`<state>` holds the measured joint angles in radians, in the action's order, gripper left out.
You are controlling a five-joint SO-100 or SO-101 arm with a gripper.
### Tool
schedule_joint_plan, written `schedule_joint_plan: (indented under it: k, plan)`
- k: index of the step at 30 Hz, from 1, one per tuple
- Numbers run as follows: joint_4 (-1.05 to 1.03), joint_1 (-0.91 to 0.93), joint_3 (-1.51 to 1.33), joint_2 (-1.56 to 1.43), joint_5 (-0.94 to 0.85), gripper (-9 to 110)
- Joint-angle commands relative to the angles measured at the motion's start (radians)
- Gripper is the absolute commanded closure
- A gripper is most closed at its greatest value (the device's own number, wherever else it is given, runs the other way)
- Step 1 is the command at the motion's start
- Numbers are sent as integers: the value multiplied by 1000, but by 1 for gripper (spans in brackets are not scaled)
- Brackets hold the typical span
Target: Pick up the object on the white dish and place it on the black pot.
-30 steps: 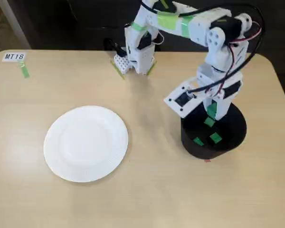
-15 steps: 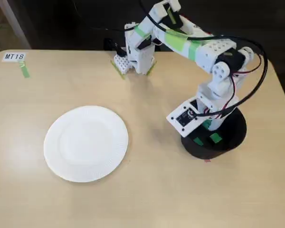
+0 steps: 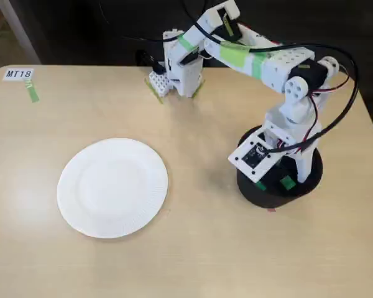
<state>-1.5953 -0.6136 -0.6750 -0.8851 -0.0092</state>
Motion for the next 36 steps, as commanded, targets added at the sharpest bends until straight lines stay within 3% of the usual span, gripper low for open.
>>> schedule_joint_plan:
  k: [1,10,20,27,36]
  plan:
    - [-83,37,140,-18,23,101]
    - [-94,156,140,-396,6,101]
    - [-66,537,-163,-983,8,101]
    - [304,597,-775,-1443,40,101]
    - [517,581,-1379,-1784,54,101]
